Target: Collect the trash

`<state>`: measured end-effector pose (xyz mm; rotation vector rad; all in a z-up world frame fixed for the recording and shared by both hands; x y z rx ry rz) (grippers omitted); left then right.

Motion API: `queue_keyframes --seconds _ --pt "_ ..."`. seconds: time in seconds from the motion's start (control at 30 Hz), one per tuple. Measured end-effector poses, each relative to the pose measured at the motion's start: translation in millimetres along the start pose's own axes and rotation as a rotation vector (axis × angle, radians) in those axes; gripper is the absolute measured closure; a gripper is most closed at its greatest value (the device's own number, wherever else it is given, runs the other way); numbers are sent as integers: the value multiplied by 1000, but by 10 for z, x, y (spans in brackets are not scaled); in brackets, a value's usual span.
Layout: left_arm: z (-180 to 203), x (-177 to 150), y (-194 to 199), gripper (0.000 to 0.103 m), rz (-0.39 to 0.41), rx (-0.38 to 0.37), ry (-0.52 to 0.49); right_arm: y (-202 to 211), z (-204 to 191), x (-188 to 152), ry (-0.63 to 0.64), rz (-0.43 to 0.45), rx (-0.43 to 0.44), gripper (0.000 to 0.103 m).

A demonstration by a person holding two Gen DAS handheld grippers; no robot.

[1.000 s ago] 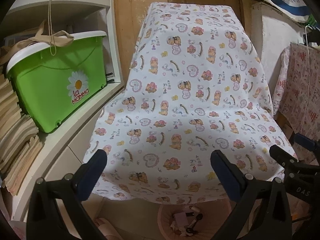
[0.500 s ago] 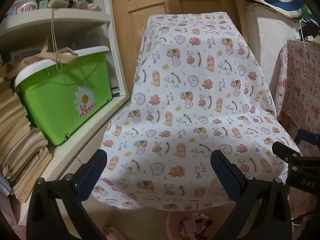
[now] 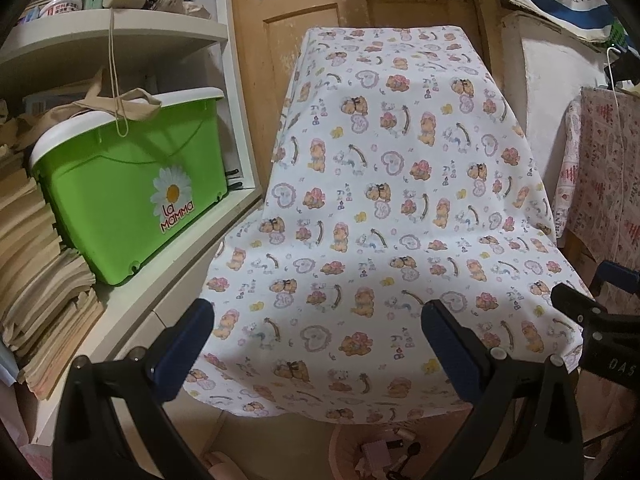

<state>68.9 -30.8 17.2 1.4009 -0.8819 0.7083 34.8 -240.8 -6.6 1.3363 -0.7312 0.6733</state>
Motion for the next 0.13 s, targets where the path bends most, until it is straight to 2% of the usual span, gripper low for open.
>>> queue_keyframes --seconds 0.13 --pt "16 -1 -9 0 -8 -13 3 -3 20 40 -11 1 0 11"
Point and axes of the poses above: each gripper's, at about its wrist camera, not at the fingertips, and y roughly against the way its jaws point, z to its right, x to its top, the point moved 4 cm from there along -y, roughly the way its jaws point, and after that the axes turned 6 degrees about y, right-handed, at the moved point
